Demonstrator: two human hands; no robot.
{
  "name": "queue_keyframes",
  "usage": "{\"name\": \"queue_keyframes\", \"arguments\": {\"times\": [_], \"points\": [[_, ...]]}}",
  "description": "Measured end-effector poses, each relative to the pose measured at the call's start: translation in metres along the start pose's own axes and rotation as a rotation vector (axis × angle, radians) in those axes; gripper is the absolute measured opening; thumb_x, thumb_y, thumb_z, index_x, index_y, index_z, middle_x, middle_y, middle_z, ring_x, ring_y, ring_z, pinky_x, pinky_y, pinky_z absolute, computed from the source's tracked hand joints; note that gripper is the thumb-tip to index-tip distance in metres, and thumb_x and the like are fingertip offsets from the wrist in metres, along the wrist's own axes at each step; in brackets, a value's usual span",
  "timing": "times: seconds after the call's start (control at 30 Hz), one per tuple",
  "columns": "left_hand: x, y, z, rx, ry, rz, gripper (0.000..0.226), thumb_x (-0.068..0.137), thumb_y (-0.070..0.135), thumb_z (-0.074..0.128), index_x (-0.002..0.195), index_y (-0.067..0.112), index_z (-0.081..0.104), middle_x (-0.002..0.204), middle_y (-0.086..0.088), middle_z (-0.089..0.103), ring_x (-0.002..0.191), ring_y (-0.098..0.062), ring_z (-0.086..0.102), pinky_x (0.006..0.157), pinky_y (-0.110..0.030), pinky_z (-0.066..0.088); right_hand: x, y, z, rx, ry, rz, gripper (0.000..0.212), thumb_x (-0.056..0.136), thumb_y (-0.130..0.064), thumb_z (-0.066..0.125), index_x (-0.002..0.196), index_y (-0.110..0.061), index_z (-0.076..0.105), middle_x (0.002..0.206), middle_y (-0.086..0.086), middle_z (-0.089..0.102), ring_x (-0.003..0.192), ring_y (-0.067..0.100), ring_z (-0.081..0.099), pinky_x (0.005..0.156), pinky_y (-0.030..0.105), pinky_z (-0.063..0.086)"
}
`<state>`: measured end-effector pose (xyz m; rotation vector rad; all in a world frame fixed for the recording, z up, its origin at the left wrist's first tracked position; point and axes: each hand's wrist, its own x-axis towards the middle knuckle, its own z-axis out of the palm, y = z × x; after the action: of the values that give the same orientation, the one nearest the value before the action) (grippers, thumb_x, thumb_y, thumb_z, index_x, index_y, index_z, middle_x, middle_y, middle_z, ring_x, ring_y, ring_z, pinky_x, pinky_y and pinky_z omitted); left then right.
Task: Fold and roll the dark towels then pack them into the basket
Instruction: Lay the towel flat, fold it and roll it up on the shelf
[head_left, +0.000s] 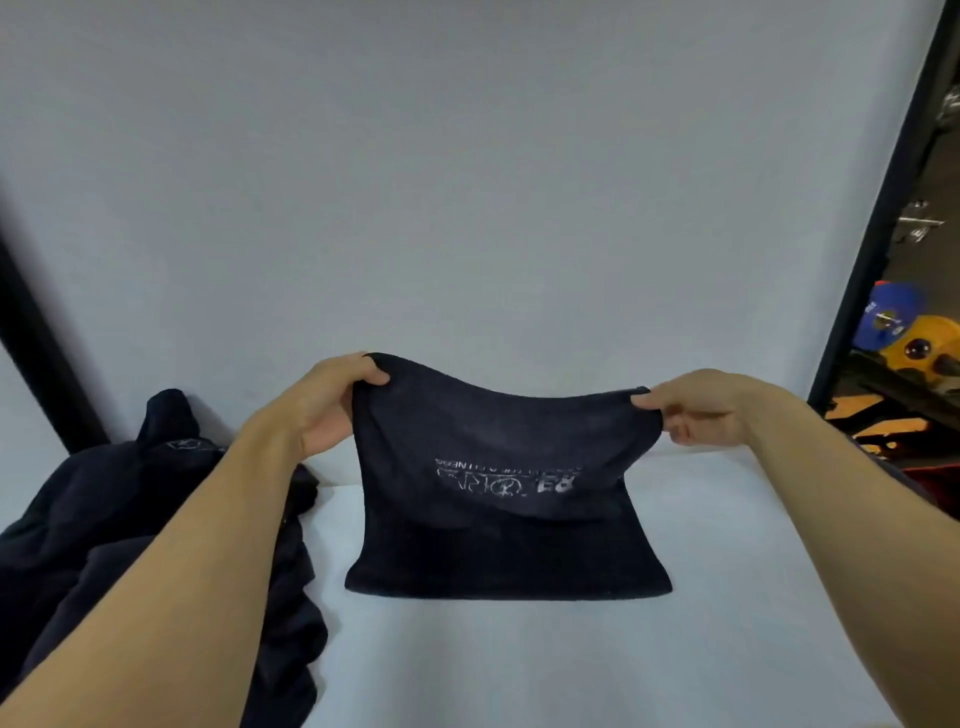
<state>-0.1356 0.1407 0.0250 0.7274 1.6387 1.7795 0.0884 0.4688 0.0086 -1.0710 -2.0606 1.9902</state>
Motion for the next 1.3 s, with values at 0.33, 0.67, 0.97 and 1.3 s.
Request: {"name": "queue_keyframes", "arguments": {"times": [0.33,0.67,0.97,1.3], "points": [[-0.015,-0.004,0.01,-0.104,0.069,0.051,0.025,0.074,-0.006,0.055,0.064,0.013,0.043,0.073,-0.008,0.049,0.071,-0.02,0.05,0.071,-0.03,0.044,-0.025,0.011,0.016,0.096,-0.084,-0.099,0.019,0.087,-0.003,0.065,0.077,-0.019,0.061,0.083,-0.001,0.065,0.079,0.015,0.058,0.074,0.027,0.046],[-0.022,0.03,0.011,-0.127,0.318,0.336,0.028,0.078,-0.001,0.074,0.065,0.014,0.053,0.075,-0.005,0.064,0.074,-0.019,0.064,0.072,-0.029,0.055,-0.039,-0.028,0.012,0.537,-0.031,-0.579,0.028,0.082,0.012,0.049,0.102,-0.002,0.062,0.109,0.018,0.067,0.099,0.028,0.065,0.088,0.035,0.057],[-0.014,0.047,0.003,0.018,0.352,0.309,0.028,0.076,0.0,0.077,0.065,0.012,0.054,0.076,-0.007,0.064,0.079,-0.023,0.063,0.077,-0.031,0.054,-0.038,-0.046,0.016,0.427,0.155,-0.555,0.019,0.08,0.012,0.06,0.089,-0.004,0.064,0.094,0.013,0.069,0.086,0.023,0.067,0.078,0.03,0.057],[-0.026,0.118,0.024,-0.191,0.246,0.588,0.031,0.079,-0.004,0.071,0.068,0.016,0.049,0.078,-0.007,0.064,0.082,-0.025,0.062,0.078,-0.034,0.051,-0.079,-0.104,0.022,0.735,0.172,-0.903,0.027,0.074,0.012,0.045,0.067,-0.012,0.054,0.069,0.003,0.057,0.065,0.019,0.052,0.066,0.028,0.046]]}}
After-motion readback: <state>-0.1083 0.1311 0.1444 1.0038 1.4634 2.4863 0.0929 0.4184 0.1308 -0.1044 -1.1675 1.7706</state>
